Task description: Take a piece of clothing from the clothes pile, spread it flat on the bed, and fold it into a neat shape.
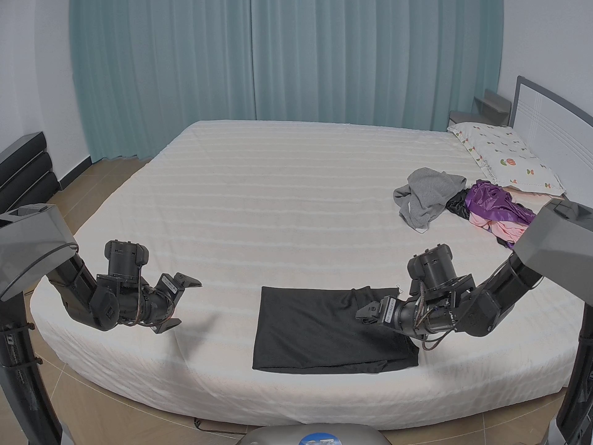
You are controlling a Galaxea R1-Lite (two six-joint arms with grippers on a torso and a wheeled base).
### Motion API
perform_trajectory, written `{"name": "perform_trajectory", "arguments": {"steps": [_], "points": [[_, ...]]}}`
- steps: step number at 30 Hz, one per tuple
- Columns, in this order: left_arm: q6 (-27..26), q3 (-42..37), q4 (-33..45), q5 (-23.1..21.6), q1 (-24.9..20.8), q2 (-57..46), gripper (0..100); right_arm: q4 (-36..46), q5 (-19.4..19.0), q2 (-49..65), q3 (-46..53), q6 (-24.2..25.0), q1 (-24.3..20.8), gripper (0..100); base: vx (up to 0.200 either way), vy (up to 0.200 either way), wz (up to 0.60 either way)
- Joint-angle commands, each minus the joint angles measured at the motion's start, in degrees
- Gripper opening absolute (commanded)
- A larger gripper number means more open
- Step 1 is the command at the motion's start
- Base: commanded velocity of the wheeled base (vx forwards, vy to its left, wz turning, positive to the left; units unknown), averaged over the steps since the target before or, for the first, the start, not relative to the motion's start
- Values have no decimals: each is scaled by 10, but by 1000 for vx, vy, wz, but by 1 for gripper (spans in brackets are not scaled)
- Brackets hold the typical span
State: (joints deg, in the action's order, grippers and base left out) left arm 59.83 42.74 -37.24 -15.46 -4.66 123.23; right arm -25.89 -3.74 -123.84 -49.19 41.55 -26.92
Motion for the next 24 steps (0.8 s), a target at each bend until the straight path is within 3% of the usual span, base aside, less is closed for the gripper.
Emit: {"name": "perform_trajectory", "arguments": {"steps": [1,15,20,24], "points": [[0,0,0,0,0,1,100,1,-10,-59,-52,35,-38,100,0,0,0],[0,0,0,0,0,1,100,2,-6,-150,-159,27,-18,100,0,0,0],[0,1,0,-1,0,1,100,-2,49,-181,-233,14,27,100,0,0,0],[0,2,0,-1,0,1,100,-3,58,-177,-233,12,53,100,0,0,0]]}}
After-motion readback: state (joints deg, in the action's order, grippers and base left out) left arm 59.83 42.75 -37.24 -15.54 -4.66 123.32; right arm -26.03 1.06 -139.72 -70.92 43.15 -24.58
